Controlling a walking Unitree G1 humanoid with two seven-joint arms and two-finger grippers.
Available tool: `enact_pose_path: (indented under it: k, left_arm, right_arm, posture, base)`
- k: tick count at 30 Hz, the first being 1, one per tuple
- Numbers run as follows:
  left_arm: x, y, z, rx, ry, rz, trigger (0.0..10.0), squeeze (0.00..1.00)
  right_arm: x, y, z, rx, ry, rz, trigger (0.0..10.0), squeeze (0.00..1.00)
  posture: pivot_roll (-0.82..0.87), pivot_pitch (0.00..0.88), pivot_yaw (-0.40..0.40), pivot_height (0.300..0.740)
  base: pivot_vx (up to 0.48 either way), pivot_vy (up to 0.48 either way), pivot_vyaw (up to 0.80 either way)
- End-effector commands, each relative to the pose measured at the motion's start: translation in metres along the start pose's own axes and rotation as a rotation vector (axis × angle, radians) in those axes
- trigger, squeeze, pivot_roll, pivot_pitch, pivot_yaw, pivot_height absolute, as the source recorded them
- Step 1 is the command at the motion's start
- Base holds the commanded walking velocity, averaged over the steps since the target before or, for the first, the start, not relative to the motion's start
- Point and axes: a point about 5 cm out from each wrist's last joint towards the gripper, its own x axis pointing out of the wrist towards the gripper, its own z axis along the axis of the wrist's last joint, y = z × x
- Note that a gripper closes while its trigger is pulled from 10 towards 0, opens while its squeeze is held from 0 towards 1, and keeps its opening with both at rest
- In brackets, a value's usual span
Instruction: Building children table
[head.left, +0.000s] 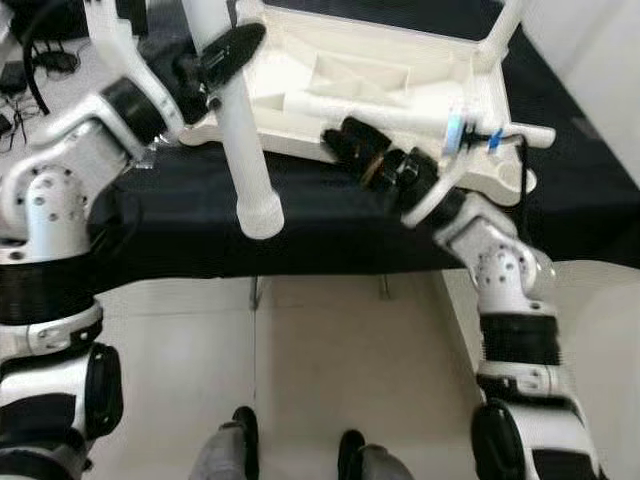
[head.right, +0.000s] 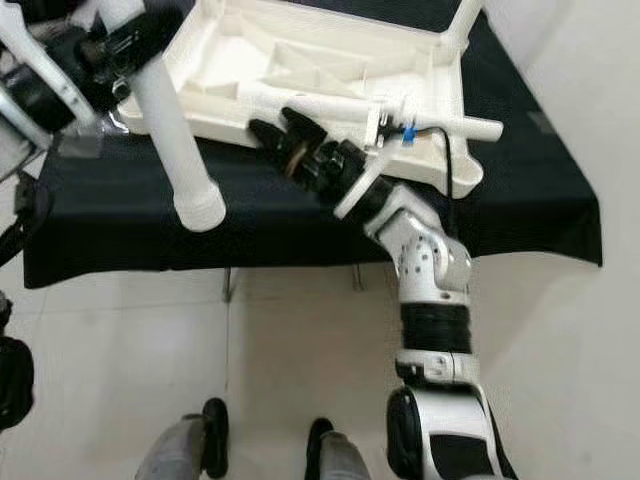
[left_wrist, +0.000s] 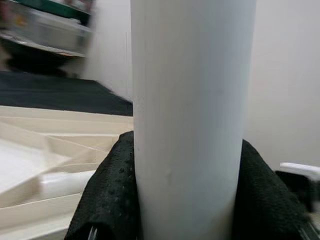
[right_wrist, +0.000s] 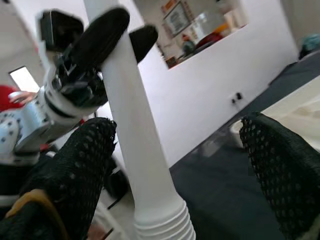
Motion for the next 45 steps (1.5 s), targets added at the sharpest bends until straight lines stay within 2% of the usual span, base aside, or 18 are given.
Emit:
enact_pose_path:
  k: [1,2,6,10,13,16,20,21,25,32,34,45]
  left_arm:
    - [-0.003,-0.005,-0.001,-0.023,0.021,-0.063,10.0,0.00]
    - [-0.003,-0.005,-0.001,-0.023,0.021,-0.063,10.0,0.00]
    - [-0.008,-0.003,-0.013,-0.064,0.048,-0.102,10.0,0.00]
    - [-0.009,-0.004,-0.019,-0.087,0.072,-0.115,10.0,0.00]
    - [-0.013,-0.010,-0.030,-0.176,0.109,-0.195,10.0,0.00]
    - [-0.015,-0.011,-0.032,-0.199,0.117,-0.215,10.0,0.00]
    - [-0.015,-0.010,-0.039,-0.190,0.119,-0.174,10.0,0.00]
    - [-0.012,-0.004,-0.042,-0.140,0.089,-0.072,10.0,0.00]
    - [-0.011,-0.006,-0.049,-0.158,0.063,-0.044,10.0,0.00]
    - [-0.013,-0.008,-0.056,-0.167,0.080,-0.046,10.0,0.00]
    - [-0.012,-0.008,-0.055,-0.171,0.074,-0.059,10.0,0.00]
    - [-0.011,-0.009,-0.053,-0.160,0.063,-0.071,10.0,0.00]
  right_arm:
    - [0.000,0.000,-0.001,-0.031,0.012,-0.002,10.0,0.00]
    - [0.000,0.000,-0.001,-0.031,0.012,-0.002,10.0,0.00]
    - [0.007,-0.013,-0.008,-0.097,0.015,-0.176,10.0,0.00]
    - [0.008,-0.012,-0.011,-0.121,0.020,-0.191,10.0,0.00]
    - [0.007,-0.006,-0.015,-0.097,0.023,-0.193,10.0,0.00]
    - [0.005,-0.005,-0.017,-0.094,0.034,-0.190,10.0,0.00]
    - [0.000,-0.009,-0.025,-0.130,0.075,-0.271,10.0,0.00]
    - [-0.004,-0.018,-0.033,-0.208,0.124,-0.405,10.0,0.00]
    - [-0.006,-0.020,-0.038,-0.221,0.110,-0.471,10.0,0.00]
    - [-0.009,-0.015,-0.043,-0.212,0.104,-0.504,10.0,0.00]
    - [-0.010,-0.011,-0.047,-0.227,0.122,-0.500,10.0,0.00]
    - [-0.014,-0.011,-0.049,-0.290,0.146,-0.536,10.0,0.00]
  posture:
    - [0.09,0.162,-0.053,0.740]
    - [0.09,0.162,-0.053,0.740]
    - [0.09,0.144,-0.051,0.740]
    - [0.08,0.140,-0.048,0.740]
    - [0.08,0.133,-0.046,0.740]
    - [0.08,0.133,-0.046,0.740]
    - [0.07,0.132,-0.048,0.740]
    - [0.07,0.134,-0.050,0.740]
    - [0.05,0.133,-0.056,0.740]
    - [0.05,0.131,-0.057,0.740]
    - [0.04,0.127,-0.059,0.740]
    - [0.03,0.112,-0.064,0.740]
  base:
    - [0.000,0.000,0.00]
    - [0.000,0.000,0.00]
    - [0.000,0.000,0.00]
    - [0.000,0.000,0.00]
    - [0.000,0.000,0.00]
    - [0.000,0.000,0.00]
    - [0.000,0.000,0.00]
    - [0.000,0.000,0.00]
    - [0.000,0.000,-0.42]
    - [0.000,0.000,-0.80]
    - [0.000,0.000,-0.79]
    - [0.000,0.000,-0.78]
